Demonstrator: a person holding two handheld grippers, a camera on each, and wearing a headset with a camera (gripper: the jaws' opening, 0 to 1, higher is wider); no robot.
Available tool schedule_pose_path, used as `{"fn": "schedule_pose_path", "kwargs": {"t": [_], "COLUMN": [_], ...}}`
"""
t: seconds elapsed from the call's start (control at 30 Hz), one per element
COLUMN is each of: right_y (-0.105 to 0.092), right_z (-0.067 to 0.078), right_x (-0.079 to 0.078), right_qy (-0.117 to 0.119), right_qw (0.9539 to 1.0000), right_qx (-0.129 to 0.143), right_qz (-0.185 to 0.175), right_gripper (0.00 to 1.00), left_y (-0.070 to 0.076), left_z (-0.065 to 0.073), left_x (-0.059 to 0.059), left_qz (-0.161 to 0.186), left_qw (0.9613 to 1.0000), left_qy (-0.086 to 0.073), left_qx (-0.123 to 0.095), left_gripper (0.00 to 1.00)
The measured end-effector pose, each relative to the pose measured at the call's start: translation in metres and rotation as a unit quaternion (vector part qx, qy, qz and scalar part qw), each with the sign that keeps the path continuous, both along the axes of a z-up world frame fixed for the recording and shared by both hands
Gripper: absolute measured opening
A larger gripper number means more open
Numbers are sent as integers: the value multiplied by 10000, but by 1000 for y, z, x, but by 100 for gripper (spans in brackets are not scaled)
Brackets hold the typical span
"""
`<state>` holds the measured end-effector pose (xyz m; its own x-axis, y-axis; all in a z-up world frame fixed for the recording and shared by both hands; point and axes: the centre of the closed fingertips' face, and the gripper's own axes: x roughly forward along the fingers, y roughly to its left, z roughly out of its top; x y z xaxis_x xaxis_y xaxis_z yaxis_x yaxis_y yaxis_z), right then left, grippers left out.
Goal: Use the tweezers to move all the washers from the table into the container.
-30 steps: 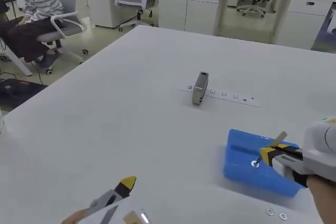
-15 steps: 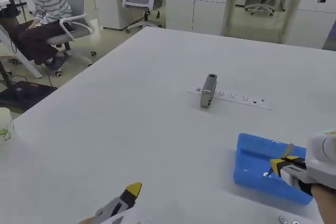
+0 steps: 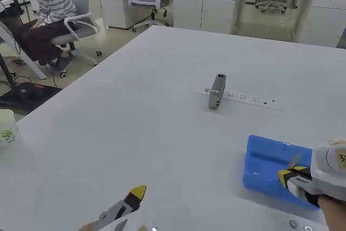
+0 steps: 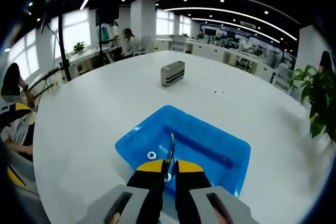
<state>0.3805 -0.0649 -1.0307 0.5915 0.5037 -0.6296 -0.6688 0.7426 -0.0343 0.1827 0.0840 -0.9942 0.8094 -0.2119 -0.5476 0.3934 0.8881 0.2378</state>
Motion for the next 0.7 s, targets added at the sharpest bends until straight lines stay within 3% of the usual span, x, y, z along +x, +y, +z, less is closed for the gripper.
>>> {"fn": "schedule_pose_path", "kwargs": {"t": [0.27, 0.43, 0.7], "right_y": [0, 2, 0], "right_z": [0, 7, 36], "right_x": [-2, -6, -15], "right_qy": [41, 47, -206], "right_qw": [10000, 9999, 9995], "right_qx": [-9, 86, 178], "right_qz": [27, 104, 187], "right_gripper": [4, 4, 4], "left_y": [1, 1, 0], "left_z": [0, 1, 3], "left_x": [0, 0, 0], "left_qz": [13, 15, 14], "left_qw": [10000, 10000, 10000], "left_qy": [-19, -24, -71], "left_qx": [2, 13, 13], "left_gripper": [96, 96, 95]}}
